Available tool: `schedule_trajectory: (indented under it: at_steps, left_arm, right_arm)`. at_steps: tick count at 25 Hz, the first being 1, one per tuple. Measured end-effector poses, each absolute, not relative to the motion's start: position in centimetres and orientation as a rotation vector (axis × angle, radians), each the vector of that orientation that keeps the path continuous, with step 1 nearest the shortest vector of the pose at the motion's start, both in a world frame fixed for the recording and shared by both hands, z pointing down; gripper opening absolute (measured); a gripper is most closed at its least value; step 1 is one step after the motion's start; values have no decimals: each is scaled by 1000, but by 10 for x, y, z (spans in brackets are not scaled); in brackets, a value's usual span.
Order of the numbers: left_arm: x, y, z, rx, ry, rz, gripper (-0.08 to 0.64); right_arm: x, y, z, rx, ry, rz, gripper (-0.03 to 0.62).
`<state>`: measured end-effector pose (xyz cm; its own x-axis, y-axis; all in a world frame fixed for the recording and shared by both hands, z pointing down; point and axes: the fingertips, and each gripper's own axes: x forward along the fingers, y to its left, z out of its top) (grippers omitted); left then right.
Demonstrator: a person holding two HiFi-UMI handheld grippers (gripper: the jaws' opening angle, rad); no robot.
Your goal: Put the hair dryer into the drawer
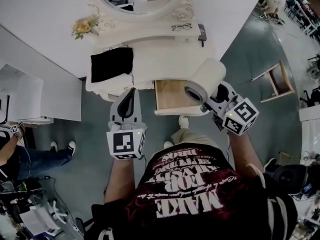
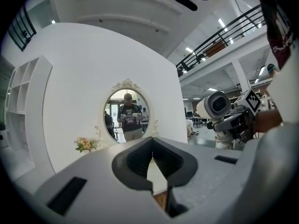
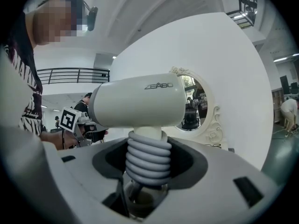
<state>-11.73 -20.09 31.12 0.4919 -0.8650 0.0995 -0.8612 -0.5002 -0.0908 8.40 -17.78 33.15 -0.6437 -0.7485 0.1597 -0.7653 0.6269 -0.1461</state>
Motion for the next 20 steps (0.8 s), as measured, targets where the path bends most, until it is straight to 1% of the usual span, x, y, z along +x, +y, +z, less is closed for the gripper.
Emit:
schedule_trajectory:
  at_steps: [20]
  left_arm:
    - [-101,-265,333,-2674,1686,-251,5]
  right_arm:
    - [90,-258,370,1064,-2726,410,230]
